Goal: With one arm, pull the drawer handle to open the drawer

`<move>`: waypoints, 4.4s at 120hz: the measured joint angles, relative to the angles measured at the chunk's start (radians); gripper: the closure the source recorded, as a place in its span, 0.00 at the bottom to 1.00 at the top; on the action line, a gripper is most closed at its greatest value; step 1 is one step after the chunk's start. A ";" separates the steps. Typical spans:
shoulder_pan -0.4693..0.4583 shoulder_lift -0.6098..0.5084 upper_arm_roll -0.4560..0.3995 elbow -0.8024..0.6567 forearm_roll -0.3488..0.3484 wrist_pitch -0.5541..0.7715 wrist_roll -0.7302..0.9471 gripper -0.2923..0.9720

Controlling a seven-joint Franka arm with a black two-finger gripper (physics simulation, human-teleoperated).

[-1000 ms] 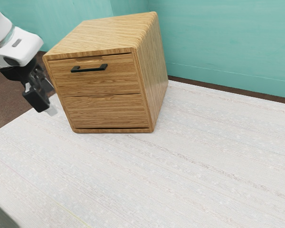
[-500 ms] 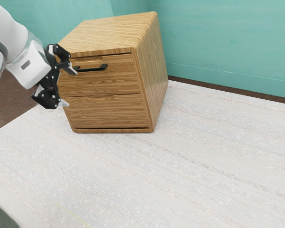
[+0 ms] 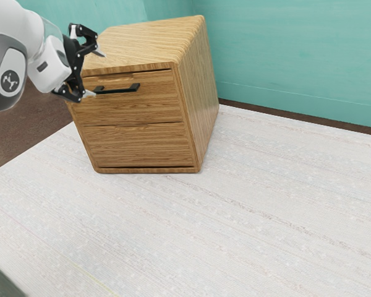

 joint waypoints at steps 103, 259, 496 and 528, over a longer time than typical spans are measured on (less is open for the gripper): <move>-0.002 0.124 -0.003 0.103 -0.017 0.089 0.039 0.34; 0.012 0.274 0.023 0.136 -0.029 0.088 0.015 0.20; -0.012 0.257 0.069 0.076 -0.020 0.079 0.011 0.37; -0.023 0.201 0.077 0.012 -0.017 0.080 0.011 0.38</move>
